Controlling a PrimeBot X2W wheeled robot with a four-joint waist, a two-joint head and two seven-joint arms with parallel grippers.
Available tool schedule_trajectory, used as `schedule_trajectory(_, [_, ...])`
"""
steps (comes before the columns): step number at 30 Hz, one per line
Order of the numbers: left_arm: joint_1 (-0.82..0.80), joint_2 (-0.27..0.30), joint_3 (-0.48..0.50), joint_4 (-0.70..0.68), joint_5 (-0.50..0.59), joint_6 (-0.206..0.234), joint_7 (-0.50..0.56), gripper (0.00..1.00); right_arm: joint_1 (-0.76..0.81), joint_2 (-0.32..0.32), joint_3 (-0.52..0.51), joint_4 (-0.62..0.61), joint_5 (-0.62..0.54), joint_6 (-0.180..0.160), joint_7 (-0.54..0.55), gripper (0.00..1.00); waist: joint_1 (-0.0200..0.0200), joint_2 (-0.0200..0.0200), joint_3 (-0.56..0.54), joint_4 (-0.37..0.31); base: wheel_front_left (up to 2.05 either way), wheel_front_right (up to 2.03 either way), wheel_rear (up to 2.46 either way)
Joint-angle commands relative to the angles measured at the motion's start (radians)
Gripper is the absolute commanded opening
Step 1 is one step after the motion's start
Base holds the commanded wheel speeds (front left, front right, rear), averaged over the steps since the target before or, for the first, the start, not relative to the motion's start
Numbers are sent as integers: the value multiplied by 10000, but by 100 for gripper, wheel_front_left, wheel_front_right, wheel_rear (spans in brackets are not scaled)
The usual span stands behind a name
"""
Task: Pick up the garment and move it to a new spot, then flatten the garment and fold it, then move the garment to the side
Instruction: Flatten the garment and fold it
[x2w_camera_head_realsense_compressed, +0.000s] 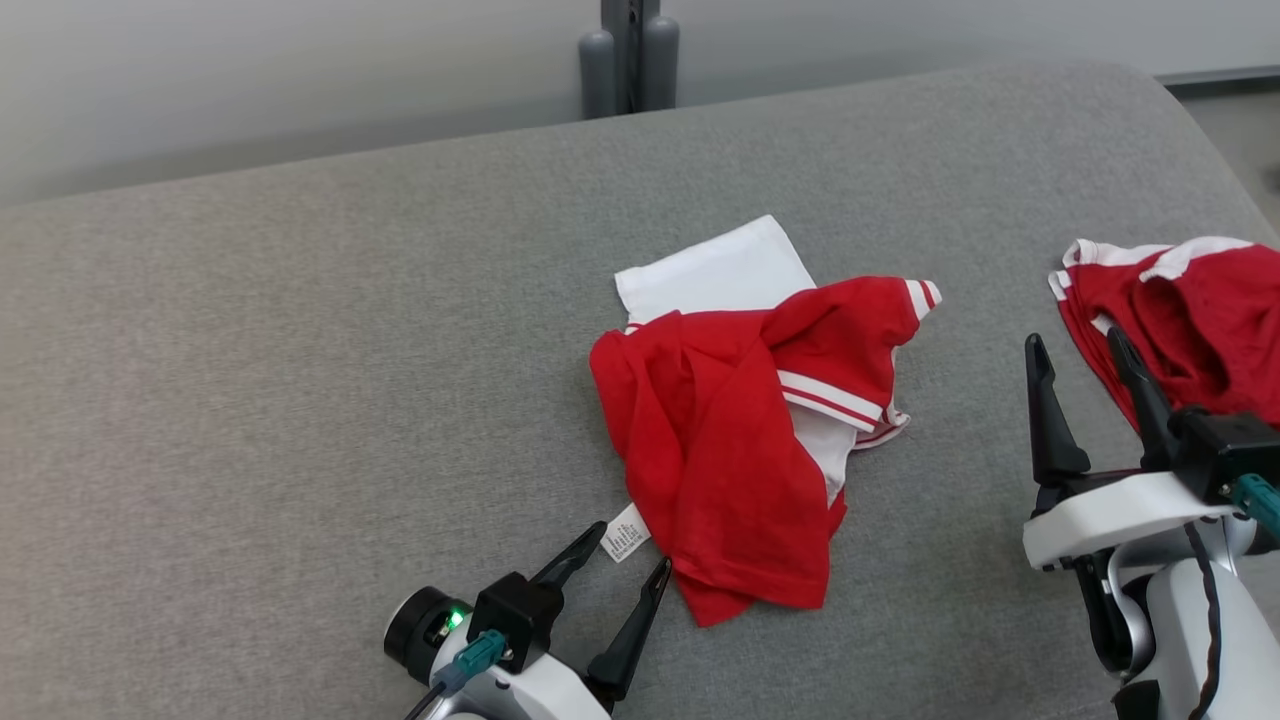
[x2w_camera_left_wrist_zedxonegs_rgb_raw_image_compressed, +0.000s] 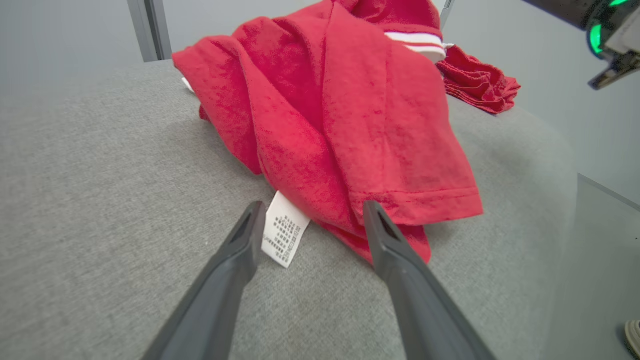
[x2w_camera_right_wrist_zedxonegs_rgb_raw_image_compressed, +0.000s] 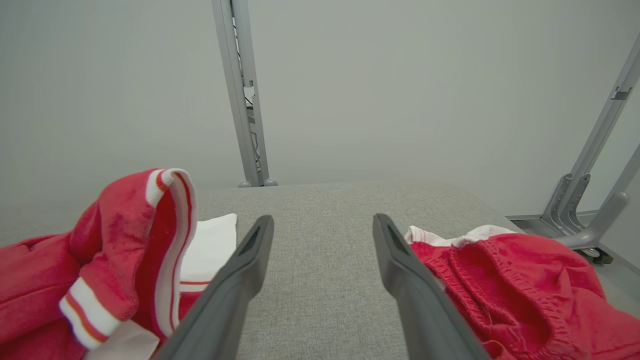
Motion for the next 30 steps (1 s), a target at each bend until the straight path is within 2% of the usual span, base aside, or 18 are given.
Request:
schedule_trajectory(1, [-235, 44, -28, 70, -16, -34, -46, 100, -154, -22, -14, -46, -15, 1, 7, 100, 0, 0, 201, -185, 0, 0, 0])
schedule_trajectory(13, [-1116, 41, -363, 876, -383, 117, -46, 100, -416, 84, -72, -224, -19, 1, 7, 100, 0, 0, 790, -656, 0, 0, 0])
schedule_trajectory(14, [-1166, 45, -396, 907, -457, 109, -46, 76, -418, 91, -67, -226, -18, 1, 7, 100, 0, 0, 806, -673, 0, 0, 0])
schedule_trajectory(15, [-1201, 45, -434, 923, -510, 95, -46, 36, -430, 94, -68, -225, -15, 1, 7, 100, 0, 0, 816, -682, 0, 0, 0])
schedule_trajectory(16, [-1238, 44, -464, 921, -552, 84, -46, 0, -448, 99, -74, -227, -21, 1, 7, 100, 0, 0, 819, -683, 0, 0, 0])
schedule_trajectory(24, [-1435, 44, 289, 491, -340, 521, -46, 0, -348, 116, -319, -196, -89, 1, 7, 100, 0, 0, 694, -391, 0, 0, 0])
schedule_trajectory(30, [-1840, 675, 1999, -278, 423, 720, -46, 0, -194, 142, -308, -89, -68, 1, 7, 100, 0, 0, 466, 85, 0, 0, 0])
